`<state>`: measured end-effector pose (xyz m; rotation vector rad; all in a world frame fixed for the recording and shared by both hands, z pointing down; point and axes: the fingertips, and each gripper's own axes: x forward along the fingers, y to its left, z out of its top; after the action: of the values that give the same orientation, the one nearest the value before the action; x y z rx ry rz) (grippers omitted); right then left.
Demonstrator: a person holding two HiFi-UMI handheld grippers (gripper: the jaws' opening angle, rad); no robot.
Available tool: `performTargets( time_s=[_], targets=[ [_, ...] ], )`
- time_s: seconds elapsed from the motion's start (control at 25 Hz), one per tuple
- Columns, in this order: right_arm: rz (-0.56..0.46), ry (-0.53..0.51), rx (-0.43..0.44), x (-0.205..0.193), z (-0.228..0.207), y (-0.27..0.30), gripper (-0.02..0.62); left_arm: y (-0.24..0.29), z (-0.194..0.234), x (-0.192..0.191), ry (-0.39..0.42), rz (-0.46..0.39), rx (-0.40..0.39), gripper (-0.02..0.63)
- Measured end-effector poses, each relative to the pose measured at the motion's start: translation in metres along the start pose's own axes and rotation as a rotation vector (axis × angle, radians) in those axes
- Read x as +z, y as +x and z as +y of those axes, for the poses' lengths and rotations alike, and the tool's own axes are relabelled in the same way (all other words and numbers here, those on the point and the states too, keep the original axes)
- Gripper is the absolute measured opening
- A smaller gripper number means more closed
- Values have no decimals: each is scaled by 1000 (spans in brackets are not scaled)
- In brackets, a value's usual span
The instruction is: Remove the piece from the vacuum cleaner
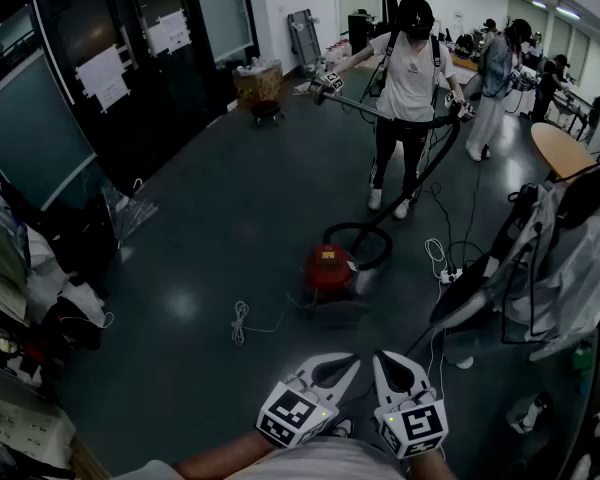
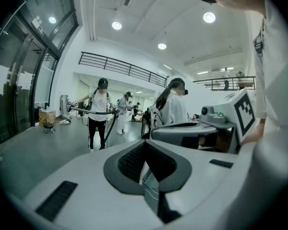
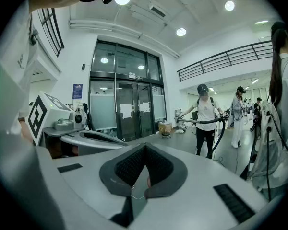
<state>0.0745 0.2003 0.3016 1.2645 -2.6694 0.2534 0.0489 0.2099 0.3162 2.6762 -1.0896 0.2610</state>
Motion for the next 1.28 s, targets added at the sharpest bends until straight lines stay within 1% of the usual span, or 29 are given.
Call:
performTargets(
  time_s=[0.32,0.64,0.96,1.12,1.28],
  targets=[
    [0,-5,13,1,-8,-6,15,9,-8,4,-13,-2,1,6],
    [3,22,34,-3,-18,-9,15,20,-10,0,-13,8,18,6],
    [-12,10,62,3,-32,1,15,35,8,8,-12,-4,77,6],
    [-12,12,69,-10,-38,7,15,38,13,-2,-21,-13,104,6],
    [-12,3,89,-12,-41,21,15,44,27,-7,-24,-10,119,6]
  ],
)
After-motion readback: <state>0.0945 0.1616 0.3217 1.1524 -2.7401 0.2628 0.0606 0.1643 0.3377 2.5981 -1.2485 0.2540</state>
